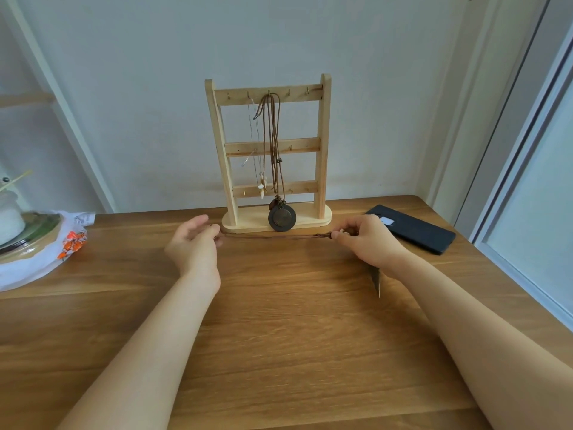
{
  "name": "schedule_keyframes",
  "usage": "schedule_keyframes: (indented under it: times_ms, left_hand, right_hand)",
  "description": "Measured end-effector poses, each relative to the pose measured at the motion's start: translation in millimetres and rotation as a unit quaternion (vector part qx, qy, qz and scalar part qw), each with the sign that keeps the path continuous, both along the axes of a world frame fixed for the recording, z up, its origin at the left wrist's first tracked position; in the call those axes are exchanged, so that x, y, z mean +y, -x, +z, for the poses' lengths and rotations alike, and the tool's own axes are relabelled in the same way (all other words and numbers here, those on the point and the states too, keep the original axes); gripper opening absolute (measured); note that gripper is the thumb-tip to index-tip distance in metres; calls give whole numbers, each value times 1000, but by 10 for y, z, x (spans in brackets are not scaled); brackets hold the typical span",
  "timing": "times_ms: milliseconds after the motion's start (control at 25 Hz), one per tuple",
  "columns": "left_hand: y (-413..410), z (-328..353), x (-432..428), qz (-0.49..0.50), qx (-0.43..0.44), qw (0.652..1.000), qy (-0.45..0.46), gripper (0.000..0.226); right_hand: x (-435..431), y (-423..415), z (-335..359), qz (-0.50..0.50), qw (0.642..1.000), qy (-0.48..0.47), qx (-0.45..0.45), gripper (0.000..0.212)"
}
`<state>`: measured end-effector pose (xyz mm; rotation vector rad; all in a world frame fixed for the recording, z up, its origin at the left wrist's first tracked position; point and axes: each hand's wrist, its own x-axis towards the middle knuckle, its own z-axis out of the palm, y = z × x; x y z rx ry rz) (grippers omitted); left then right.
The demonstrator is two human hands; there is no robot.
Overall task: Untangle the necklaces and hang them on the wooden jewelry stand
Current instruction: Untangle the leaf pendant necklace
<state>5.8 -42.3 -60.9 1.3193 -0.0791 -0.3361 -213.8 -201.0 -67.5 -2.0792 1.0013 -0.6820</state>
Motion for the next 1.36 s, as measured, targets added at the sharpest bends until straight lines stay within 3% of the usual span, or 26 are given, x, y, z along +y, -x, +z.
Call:
schedule_keyframes:
  times_ms: [200, 360, 600, 840, 920, 1040, 1120, 1360]
  left_hand:
    - [-123, -19, 13, 35, 27, 999, 18, 21]
    - [55, 44, 10, -87, -104, 990, -27, 13]
    - [408, 39, -20, -352, -289, 888, -61, 15]
    - [400, -6, -16, -396, -354, 835, -143, 6]
    - [436, 4, -14, -376, -357, 839, -166, 6]
    - [467, 28, -30, -305, -259, 910, -108, 11]
    - [442, 48, -34, -307, -180, 933, -59, 12]
    - [417, 9, -19, -390, -273, 870, -130, 6]
  right_hand:
    - [-63, 61, 15, -4, 1000, -15, -8, 13]
    - [54, 39, 76, 62, 997, -36, -40, 14]
    - [256, -72, 145, 145, 987, -12, -64, 12]
    - [300, -98, 138, 147, 986, 54, -53, 5]
    - [289, -106, 120, 149, 986, 63, -42, 4]
    - [286, -119, 91, 155, 985, 72, -22, 4]
    - [285, -123, 83, 159, 984, 79, -22, 4]
    - [268, -132, 93, 155, 984, 88, -27, 4]
